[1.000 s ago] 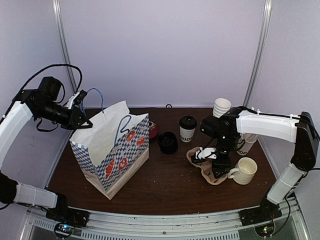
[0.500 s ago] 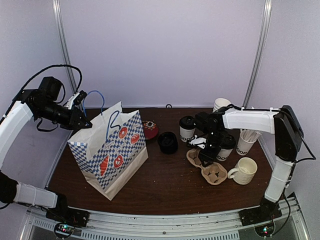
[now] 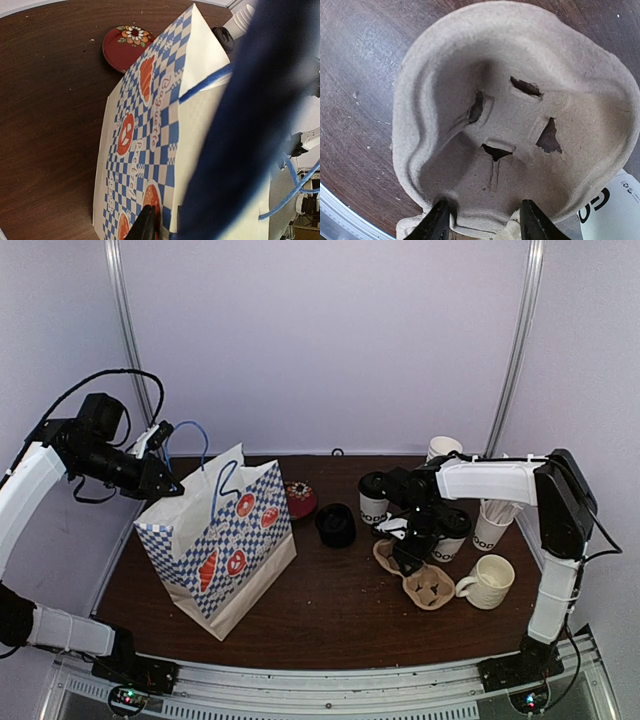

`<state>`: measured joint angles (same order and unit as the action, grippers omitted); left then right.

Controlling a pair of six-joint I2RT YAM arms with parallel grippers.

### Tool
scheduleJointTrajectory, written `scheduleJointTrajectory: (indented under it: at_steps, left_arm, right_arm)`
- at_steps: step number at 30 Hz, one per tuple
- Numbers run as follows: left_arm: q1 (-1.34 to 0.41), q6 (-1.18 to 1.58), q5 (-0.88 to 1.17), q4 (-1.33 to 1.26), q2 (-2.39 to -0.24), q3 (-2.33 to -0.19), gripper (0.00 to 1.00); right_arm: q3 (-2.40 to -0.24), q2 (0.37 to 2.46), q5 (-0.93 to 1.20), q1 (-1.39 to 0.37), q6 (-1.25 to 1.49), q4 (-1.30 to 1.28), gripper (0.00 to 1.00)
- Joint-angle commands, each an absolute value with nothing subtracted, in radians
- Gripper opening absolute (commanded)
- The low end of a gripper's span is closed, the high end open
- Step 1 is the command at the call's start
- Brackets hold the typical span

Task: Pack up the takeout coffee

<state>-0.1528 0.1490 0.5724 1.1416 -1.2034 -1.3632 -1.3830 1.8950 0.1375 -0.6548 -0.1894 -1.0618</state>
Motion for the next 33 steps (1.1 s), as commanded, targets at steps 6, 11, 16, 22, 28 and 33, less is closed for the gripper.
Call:
scheduleJointTrajectory:
  at_steps: [6,11,16,22,28,33]
  left_arm:
    - [-0.158,0.153,0.561,1.077,-1.214,-1.351,0.15]
    - [-0.158,0.157,0.55,1.076,-1.212,-1.362,0.15]
    - [-0.158,0.165,0.544,1.065,-1.223,-1.364,0.15]
    - [-0.158,0.16,0.614,1.048,-1.245,-1.388,0.0]
    - [-0.158,0.153,0.726,1.072,-1.23,-1.429,0.0]
    - [-0.169,0.162,0.807,1.089,-1.209,-1.435,0.0]
  right_arm:
    - [-1.395,1.889,0.14,-0.652,-0.187,-1.077,0.35]
    - [-1.395,1.844,0.18,-0.652,-0.218,-1.086,0.32]
    - [-1.389,1.786,0.274,-0.651,-0.255,-1.093,0.32]
    - [-1.405,1.703,0.403,-0.653,-0.298,-1.125,0.33]
    - [-1.491,1.592,0.489,-0.653,-0.344,-1.15,0.33]
    - [-1.621,1.527,0.508,-0.653,-0.36,-1.164,0.34]
